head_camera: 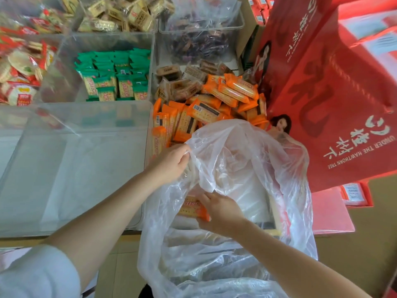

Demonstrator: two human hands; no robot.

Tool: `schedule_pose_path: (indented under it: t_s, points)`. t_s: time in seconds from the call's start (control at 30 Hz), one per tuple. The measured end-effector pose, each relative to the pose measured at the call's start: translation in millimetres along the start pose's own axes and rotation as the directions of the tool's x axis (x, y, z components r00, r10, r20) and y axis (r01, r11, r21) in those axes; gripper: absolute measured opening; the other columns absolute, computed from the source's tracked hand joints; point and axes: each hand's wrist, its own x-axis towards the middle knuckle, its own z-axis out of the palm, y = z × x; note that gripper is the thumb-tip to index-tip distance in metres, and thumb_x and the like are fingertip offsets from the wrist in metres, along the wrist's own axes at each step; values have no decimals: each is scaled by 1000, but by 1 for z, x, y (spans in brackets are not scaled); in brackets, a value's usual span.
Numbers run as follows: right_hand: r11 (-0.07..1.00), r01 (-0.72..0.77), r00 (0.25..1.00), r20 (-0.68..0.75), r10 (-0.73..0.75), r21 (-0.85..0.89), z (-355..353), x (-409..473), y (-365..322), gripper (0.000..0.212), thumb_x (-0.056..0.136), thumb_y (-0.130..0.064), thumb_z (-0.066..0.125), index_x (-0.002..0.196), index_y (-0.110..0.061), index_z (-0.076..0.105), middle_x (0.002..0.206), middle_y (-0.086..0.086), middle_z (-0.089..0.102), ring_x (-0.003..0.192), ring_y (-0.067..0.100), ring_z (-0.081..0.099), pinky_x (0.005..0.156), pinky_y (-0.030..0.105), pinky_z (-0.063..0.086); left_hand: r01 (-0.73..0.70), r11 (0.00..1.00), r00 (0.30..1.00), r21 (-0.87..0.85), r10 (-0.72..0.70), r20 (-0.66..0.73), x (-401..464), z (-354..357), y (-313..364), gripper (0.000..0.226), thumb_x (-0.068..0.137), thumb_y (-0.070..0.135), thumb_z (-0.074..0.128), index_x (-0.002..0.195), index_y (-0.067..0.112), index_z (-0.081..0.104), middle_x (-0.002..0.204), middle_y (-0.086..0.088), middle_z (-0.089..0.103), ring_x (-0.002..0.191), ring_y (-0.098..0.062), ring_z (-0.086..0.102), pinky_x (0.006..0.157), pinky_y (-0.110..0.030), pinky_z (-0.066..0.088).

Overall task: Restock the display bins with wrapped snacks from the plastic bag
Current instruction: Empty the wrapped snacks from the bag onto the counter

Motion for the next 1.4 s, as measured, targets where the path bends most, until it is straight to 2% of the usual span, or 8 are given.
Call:
schedule_pose_path:
  t_s: [0.13, 0.27, 0.4, 0.57, 0.73, 0.97, 1.2, 1.4]
  points:
    - [974, 73, 979, -203, -29, 215, -71, -29, 15, 39, 69, -42, 55, 101, -20, 60, 81, -14, 60, 72, -1, 50, 60, 4, 38, 40, 990, 999, -137, -36, 29, 0, 1, -1, 17, 100, 22, 34, 95, 20, 49, 85, -14, 58, 73, -31, 56, 62, -39, 43]
    - [886, 73, 922, -369, 114, 457, -130, -22, 34, 34, 72, -37, 50, 94, -13, 59, 80, -14, 56, 71, -5, 50, 65, 8, 36, 26, 969, 999, -245, -16, 42, -1, 5, -1, 17, 98, 16, 43, 107, 22, 55, 104, 3, 59, 104, -22, 57, 78, -24, 44]
    - [883, -1, 809, -519, 276, 468, -145, 21, 45, 36, 75, -44, 53, 99, -17, 56, 88, -14, 56, 80, -3, 51, 71, 12, 36, -92, 966, 994, -241, 103, 34, -9, 8, -6, 26, 93, 11, 53, 118, 19, 49, 104, 8, 56, 88, -9, 57, 68, -13, 41]
    - [990, 23, 917, -397, 36, 142, -117, 95, 48, 28, 77, -20, 68, 101, -9, 59, 107, 6, 59, 102, 29, 53, 84, 34, 41, -204, 958, 979, 199, 199, 47, -21, 16, -2, 71, 81, 5, 64, 140, 20, 28, 65, 4, 44, 54, -17, 48, 46, -27, 33]
    - [979, 172, 983, -52, -178, -109, -98, 119, 44, 27, 79, -19, 68, 105, -12, 65, 123, 8, 58, 110, 34, 52, 90, 46, 42, -475, 808, 853, 348, 520, -43, -31, 27, -12, 84, 38, -6, 86, 115, 10, 57, 65, -1, 63, 47, -15, 58, 39, -20, 45]
    - [997, -27, 924, -379, 55, 79, -117, 37, 58, 57, 90, -50, 39, 132, -14, 51, 141, 11, 45, 129, 31, 41, 105, 49, 36, -497, 859, 838, 119, 511, -190, -37, 30, -7, 23, 80, 12, 46, 89, 5, 66, 95, -8, 60, 104, -26, 55, 79, -36, 55]
    - [880, -397, 917, -85, 389, -261, -53, -75, 96, 140, 60, -68, 71, 136, -29, -39, 152, 21, 23, 140, 36, 26, 115, 39, 19, -530, 848, 846, -2, 529, 69, -53, 52, 17, 27, 84, 23, 33, 86, 6, 54, 112, -11, 58, 96, -23, 54, 80, -20, 42]
    - [922, -338, 891, 252, 378, -187, -18, -72, 87, 115, 75, -58, 66, 148, -27, -16, 147, 8, 33, 123, 27, 46, 97, 40, 45, -491, 827, 871, 273, 459, 175, -80, 96, 13, 78, 71, 49, 47, 136, 13, 24, 99, -6, 55, 90, -22, 51, 87, -35, 44]
